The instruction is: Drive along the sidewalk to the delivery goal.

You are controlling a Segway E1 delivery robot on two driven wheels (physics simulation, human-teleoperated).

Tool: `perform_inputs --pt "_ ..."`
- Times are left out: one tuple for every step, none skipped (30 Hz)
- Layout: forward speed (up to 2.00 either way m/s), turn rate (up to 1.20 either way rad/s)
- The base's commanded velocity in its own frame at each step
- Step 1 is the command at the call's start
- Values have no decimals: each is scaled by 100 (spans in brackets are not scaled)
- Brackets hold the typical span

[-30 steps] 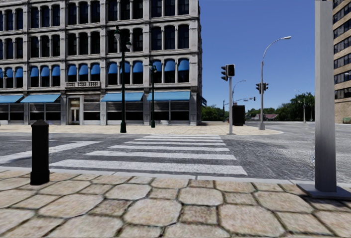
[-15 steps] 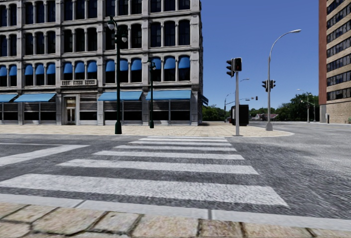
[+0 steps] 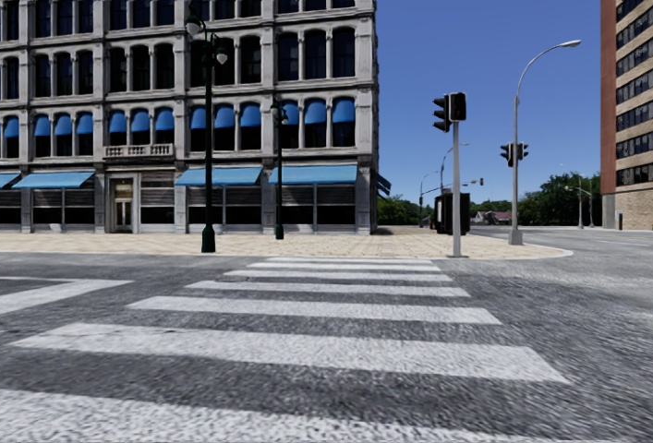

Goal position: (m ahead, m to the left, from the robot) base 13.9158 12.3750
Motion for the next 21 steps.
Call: perform_inputs --pt "200 0" --pt "200 0" --pt "200 0" --pt "200 0" --pt "200 0" --pt "200 0" --pt "200 0" --pt "200 0" --pt "200 0" --pt "200 0" --pt "200 0" --pt "200 0" --pt "200 0" --pt "200 0" --pt "200 0" --pt "200 0" --pt "200 0" --pt "200 0" --pt "200 0" --pt "200 0" --pt "200 0"
